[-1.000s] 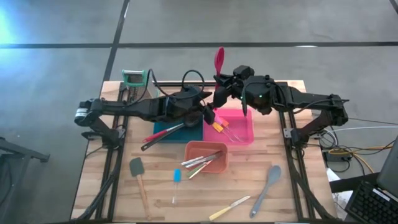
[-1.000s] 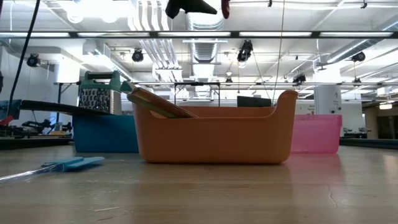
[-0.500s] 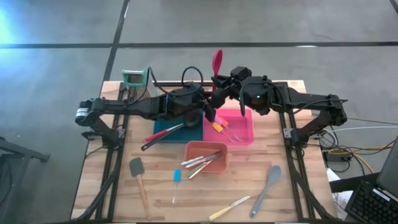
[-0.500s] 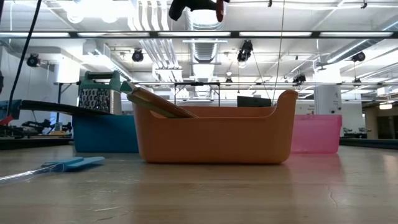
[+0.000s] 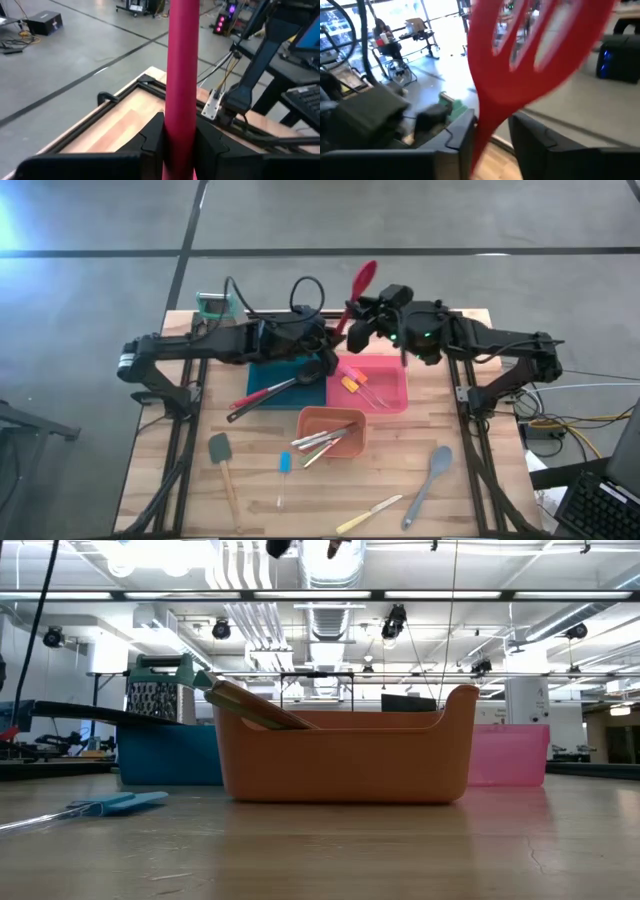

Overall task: Pick & Place Kitchen Items
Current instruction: Put the red serving spoon into the blue bin

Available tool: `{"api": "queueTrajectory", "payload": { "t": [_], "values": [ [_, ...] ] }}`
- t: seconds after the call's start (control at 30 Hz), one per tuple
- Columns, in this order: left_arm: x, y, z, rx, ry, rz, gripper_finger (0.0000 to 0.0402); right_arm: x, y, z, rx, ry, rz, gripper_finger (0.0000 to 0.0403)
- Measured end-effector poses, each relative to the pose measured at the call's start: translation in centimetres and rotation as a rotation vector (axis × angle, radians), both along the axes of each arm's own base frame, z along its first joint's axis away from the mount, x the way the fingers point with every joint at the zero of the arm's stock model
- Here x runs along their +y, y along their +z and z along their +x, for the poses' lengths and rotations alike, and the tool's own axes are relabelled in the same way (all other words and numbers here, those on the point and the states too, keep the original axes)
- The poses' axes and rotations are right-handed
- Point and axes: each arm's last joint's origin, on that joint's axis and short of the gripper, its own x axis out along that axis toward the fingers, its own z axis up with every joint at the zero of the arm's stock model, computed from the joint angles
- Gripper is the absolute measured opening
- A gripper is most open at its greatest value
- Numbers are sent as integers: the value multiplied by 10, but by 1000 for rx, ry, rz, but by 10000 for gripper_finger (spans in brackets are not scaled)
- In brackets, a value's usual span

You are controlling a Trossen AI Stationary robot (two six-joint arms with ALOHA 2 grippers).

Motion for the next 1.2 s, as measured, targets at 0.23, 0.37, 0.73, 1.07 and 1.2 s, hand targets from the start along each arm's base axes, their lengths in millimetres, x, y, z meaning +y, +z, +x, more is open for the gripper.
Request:
{"api": "queueTrajectory", "payload": {
  "t": [0.23,0.37,0.73,1.07,1.2],
  "values": [
    [10,40,-61,244,-83,-41,67,-1,13,-39,106,-3,-29,161],
    [21,59,-109,394,-145,-243,67,-1,7,-68,198,-23,51,174],
    [46,50,-147,475,-519,-765,67,-1,-18,-100,301,-151,263,173],
    [63,-36,-133,633,-583,-1070,67,4,-26,-88,351,-126,263,159],
    [62,-68,-143,692,-561,-1147,67,5,-26,-89,349,-119,263,154]
  ]
}}
